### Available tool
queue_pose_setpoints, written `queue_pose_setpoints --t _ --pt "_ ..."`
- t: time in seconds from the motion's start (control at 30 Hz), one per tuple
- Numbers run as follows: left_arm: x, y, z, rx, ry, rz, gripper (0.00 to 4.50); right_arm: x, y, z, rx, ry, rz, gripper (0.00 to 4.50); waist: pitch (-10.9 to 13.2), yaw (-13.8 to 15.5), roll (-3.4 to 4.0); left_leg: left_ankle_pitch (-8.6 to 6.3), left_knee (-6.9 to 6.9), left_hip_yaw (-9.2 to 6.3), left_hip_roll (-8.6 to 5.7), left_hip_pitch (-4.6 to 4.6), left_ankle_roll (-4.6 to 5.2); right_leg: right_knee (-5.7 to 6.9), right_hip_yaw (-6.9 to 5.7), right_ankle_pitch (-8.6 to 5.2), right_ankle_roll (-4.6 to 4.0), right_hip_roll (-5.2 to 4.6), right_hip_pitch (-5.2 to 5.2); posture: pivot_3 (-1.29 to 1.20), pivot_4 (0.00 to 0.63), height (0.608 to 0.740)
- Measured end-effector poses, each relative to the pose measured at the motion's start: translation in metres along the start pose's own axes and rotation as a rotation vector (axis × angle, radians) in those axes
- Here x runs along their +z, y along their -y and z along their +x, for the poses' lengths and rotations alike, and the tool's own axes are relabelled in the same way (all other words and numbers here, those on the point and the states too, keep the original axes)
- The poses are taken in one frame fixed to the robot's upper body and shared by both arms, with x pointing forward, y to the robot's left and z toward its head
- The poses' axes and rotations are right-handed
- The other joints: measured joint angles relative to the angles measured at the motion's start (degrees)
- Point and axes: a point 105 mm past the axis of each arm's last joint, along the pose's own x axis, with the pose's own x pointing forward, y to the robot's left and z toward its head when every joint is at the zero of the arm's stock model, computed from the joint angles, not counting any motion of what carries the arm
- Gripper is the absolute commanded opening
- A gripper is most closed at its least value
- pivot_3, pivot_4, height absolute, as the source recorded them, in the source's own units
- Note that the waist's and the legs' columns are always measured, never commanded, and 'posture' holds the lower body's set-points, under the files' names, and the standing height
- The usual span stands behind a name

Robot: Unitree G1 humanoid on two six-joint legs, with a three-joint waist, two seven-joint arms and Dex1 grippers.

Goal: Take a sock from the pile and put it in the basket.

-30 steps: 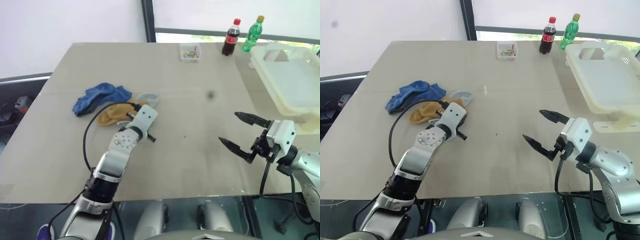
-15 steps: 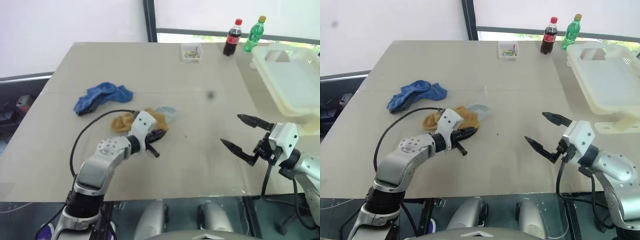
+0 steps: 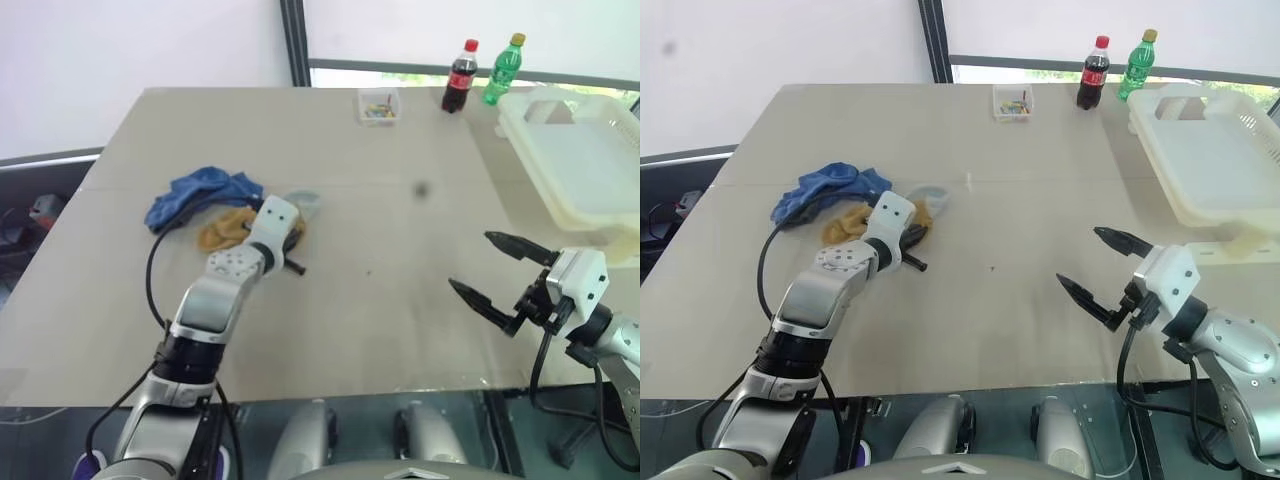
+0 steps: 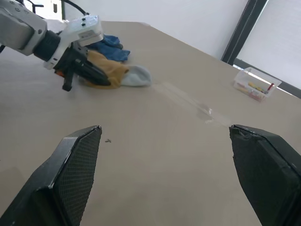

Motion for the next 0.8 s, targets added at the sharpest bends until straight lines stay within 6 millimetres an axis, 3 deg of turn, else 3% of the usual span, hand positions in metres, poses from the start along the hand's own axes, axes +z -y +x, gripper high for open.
queue_pose_setpoints --t 0.2,0.4,0.63,0.73,0.8 --pt "0.007 -0.006 -0.003 -0.001 0.058 -0.067 0.02 0.004 0.002 0.003 -0.001 0.016 -0.015 4.50 0.0 0.1 -0.01 0.02 0.01 0.00 0.00 -0.17 -0.04 -0.04 -0.01 0.00 0.00 -0.03 -0.13 0.00 0.150 0.740" --pt "0.008 0.032 -0.023 -0.234 0.085 -0.018 0.02 0.004 0.002 0.003 -0.001 0.017 -0.014 4.50 0.0 0.2 -0.01 0.14 0.01 0.02 -0.04 -0.27 -0.26 -0.12 -0.01 0.00 0.00 -0.13 -0.19 0.00 0.150 0.740" --pt "0.001 0.047 -0.022 -0.299 0.050 0.009 0.02 0.002 0.003 0.002 -0.014 0.007 -0.004 4.50 0.0 0.1 -0.02 0.01 0.01 0.00 -0.04 -0.24 -0.02 -0.05 -0.02 0.00 0.00 -0.10 -0.19 0.00 0.150 0.740" --pt "0.013 0.032 -0.010 -0.172 0.084 -0.013 0.02 0.002 0.003 0.002 -0.020 0.004 -0.003 4.50 0.0 0.3 -0.05 0.01 0.11 -0.05 -0.04 -0.27 -0.02 -0.02 -0.09 0.00 0.00 -0.10 -0.18 0.00 0.150 0.740" --pt "0.017 -0.001 -0.002 -0.010 0.081 -0.040 0.02 0.003 0.002 0.002 -0.020 0.007 -0.007 4.50 0.1 0.1 -0.11 0.00 0.13 -0.07 -0.03 -0.27 -0.01 0.01 -0.08 0.00 0.01 -0.03 -0.18 0.00 0.150 0.740"
